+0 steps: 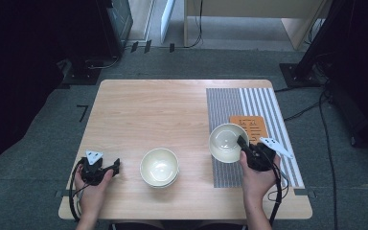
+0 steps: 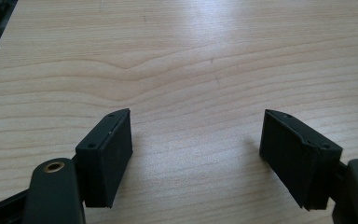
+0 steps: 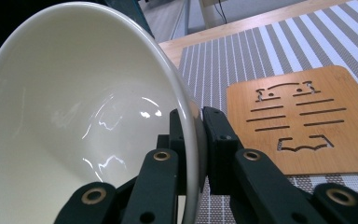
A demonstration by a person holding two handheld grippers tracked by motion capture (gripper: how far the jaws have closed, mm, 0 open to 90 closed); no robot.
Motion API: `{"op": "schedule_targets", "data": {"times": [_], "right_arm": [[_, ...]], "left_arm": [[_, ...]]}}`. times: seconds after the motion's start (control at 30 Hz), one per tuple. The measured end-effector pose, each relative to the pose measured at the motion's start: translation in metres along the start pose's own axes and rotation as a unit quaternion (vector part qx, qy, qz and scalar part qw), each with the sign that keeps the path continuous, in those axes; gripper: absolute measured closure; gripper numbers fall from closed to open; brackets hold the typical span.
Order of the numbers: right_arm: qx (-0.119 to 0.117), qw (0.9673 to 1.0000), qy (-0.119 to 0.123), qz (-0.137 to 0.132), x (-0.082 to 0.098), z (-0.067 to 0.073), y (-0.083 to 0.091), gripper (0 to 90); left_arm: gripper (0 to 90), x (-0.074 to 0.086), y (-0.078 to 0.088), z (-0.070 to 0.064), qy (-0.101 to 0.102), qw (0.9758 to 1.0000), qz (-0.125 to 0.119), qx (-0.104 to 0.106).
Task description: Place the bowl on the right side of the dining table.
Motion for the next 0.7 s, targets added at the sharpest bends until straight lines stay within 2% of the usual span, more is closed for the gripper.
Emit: {"op": "schedule_targets", "data": {"times": [0.7], "right_arm": [[0.024, 0.9994, -0.024, 0.009, -0.001, -0.023, -0.009, 83.9]], "left_arm": [[25.0, 0.0, 0.0, 0.0, 0.0, 1.0, 0.0, 0.0]]}}
Point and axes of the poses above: each handheld gripper's, and its own axes: y roughly backward along the jaws, x roughly out of its underside, z roughly to its left, the point moved 3 cm from there along -y, roughly forward along the jaws, and after that the axes turned 9 degrees about x, right-handed, at the moved point
